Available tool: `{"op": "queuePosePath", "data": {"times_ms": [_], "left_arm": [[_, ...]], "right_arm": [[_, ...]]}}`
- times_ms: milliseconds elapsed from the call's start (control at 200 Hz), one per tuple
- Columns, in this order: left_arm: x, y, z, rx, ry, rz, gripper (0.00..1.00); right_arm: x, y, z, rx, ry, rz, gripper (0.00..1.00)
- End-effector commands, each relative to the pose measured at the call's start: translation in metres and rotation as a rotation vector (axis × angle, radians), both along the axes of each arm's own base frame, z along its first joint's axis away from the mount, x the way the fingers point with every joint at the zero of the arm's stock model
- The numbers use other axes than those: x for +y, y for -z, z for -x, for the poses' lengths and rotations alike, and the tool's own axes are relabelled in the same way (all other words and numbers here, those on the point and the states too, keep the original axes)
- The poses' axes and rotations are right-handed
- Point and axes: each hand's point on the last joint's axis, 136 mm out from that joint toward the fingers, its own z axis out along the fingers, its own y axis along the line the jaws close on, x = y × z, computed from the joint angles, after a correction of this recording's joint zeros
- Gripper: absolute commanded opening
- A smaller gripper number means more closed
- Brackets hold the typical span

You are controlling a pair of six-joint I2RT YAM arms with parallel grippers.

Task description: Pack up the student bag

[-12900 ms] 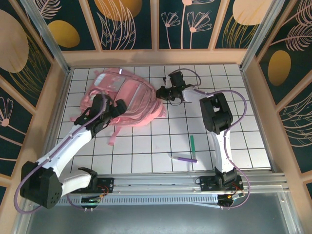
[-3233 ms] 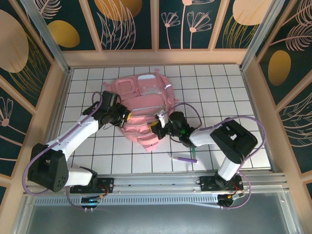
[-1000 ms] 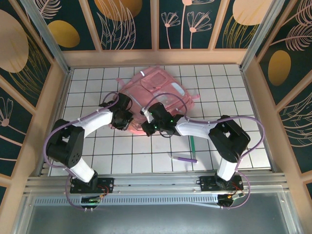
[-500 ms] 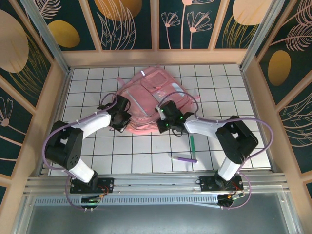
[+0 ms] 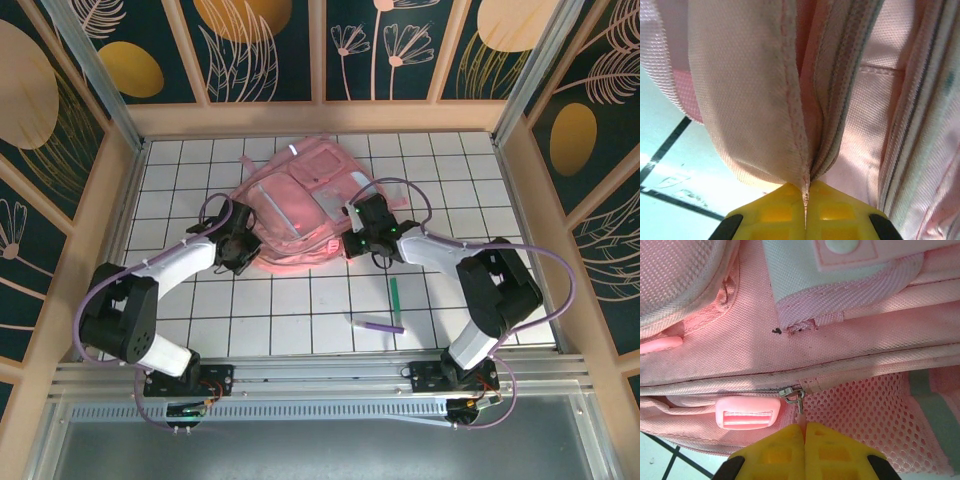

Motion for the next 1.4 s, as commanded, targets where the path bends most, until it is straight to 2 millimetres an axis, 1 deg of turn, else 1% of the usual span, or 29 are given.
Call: {"op": "queuePosePath", "data": {"times_ms": [0,10,25,40,55,105,125,155,210,300,380,435,455,460,470,500,621,721,846,896,936,996,1036,1081,1141,1206,1236,1286,1391], "left_arm": [[0.016,-0.038,0.003,-0.042,0.081,-0.109,0.43],[0.017,-0.043,0.002,-0.051,0.079,-0.112,0.47],[0.019,-0.049,0.001,-0.058,0.071,-0.119,0.5],[0.022,-0.05,0.003,-0.056,0.063,-0.131,0.52],[0.022,-0.063,-0.003,-0.083,0.049,-0.13,0.55],[0.024,-0.079,-0.011,-0.117,0.032,-0.141,0.63],[0.023,-0.084,-0.015,-0.129,0.034,-0.141,0.64],[0.019,-0.089,-0.023,-0.143,0.047,-0.142,0.65],[0.012,-0.09,-0.037,-0.141,0.078,-0.15,0.66],[0.0,-0.082,-0.06,-0.116,0.128,-0.167,0.66],[-0.005,-0.076,-0.079,-0.124,0.144,-0.184,0.66],[-0.003,-0.07,-0.085,-0.113,0.142,-0.212,0.67],[-0.003,-0.072,-0.087,-0.12,0.14,-0.216,0.67],[-0.004,-0.066,-0.088,-0.105,0.143,-0.221,0.67],[-0.003,-0.061,-0.089,-0.094,0.144,-0.226,0.67],[-0.003,-0.054,-0.089,-0.074,0.144,-0.23,0.67],[-0.003,-0.03,-0.09,-0.021,0.121,-0.23,0.7],[-0.005,-0.023,-0.098,-0.02,0.095,-0.22,0.7],[-0.006,-0.009,-0.101,-0.018,0.052,-0.201,0.7],[-0.006,-0.005,-0.1,-0.013,0.041,-0.197,0.69],[-0.007,-0.003,-0.1,-0.008,0.036,-0.192,0.67],[-0.007,-0.001,-0.1,0.0,0.027,-0.186,0.57],[-0.007,0.001,-0.1,0.0,0.017,-0.185,0.47],[-0.006,0.002,-0.098,0.006,0.011,-0.188,0.33],[-0.004,0.004,-0.095,0.016,0.006,-0.189,0.16],[-0.002,0.006,-0.091,0.031,0.0,-0.196,0.03],[-0.001,0.007,-0.09,0.033,0.0,-0.198,0.0],[-0.001,0.007,-0.088,0.037,0.001,-0.198,0.0],[-0.004,0.004,-0.085,0.035,0.001,-0.173,0.0]], "right_arm": [[-0.016,-0.019,-0.003,-0.057,-0.006,0.002,0.0],[-0.015,-0.022,-0.003,-0.063,-0.012,-0.001,0.0],[-0.014,-0.027,-0.004,-0.073,-0.017,-0.005,0.01],[-0.014,-0.031,-0.004,-0.08,-0.022,-0.005,0.06],[-0.014,-0.035,-0.004,-0.091,-0.027,-0.006,0.12],[-0.014,-0.05,-0.006,-0.136,-0.038,-0.008,0.32],[-0.014,-0.056,-0.007,-0.157,-0.046,-0.014,0.37],[-0.011,-0.062,-0.005,-0.188,-0.085,-0.015,0.41],[-0.003,-0.07,-0.001,-0.256,-0.187,-0.022,0.42],[0.018,-0.074,0.015,-0.333,-0.399,-0.04,0.42],[0.034,-0.076,0.024,-0.402,-0.547,-0.044,0.42],[0.045,-0.078,0.027,-0.459,-0.617,-0.075,0.42],[0.047,-0.076,0.029,-0.472,-0.638,-0.086,0.42],[0.048,-0.076,0.029,-0.476,-0.643,-0.088,0.42],[0.05,-0.076,0.03,-0.484,-0.66,-0.096,0.42],[0.055,-0.074,0.032,-0.501,-0.699,-0.106,0.42],[0.067,-0.059,0.021,-0.495,-0.735,-0.107,0.42],[0.071,-0.04,0.015,-0.49,-0.751,-0.081,0.44],[0.074,-0.032,0.006,-0.506,-0.744,-0.059,0.45],[0.075,-0.03,0.007,-0.537,-0.767,-0.048,0.46],[0.074,-0.03,0.006,-0.564,-0.775,-0.032,0.46],[0.074,-0.031,0.002,-0.585,-0.768,-0.012,0.47],[0.074,-0.032,0.001,-0.598,-0.778,-0.002,0.47],[0.075,-0.032,0.0,-0.614,-0.793,0.012,0.46],[0.075,-0.031,-0.002,-0.624,-0.81,0.032,0.46],[0.075,-0.024,-0.002,-0.609,-0.837,0.061,0.45],[0.075,-0.02,-0.002,-0.603,-0.853,0.073,0.45],[0.075,-0.012,-0.002,-0.593,-0.866,0.085,0.44],[0.078,-0.006,-0.004,-0.577,-0.862,0.082,0.44]]}}
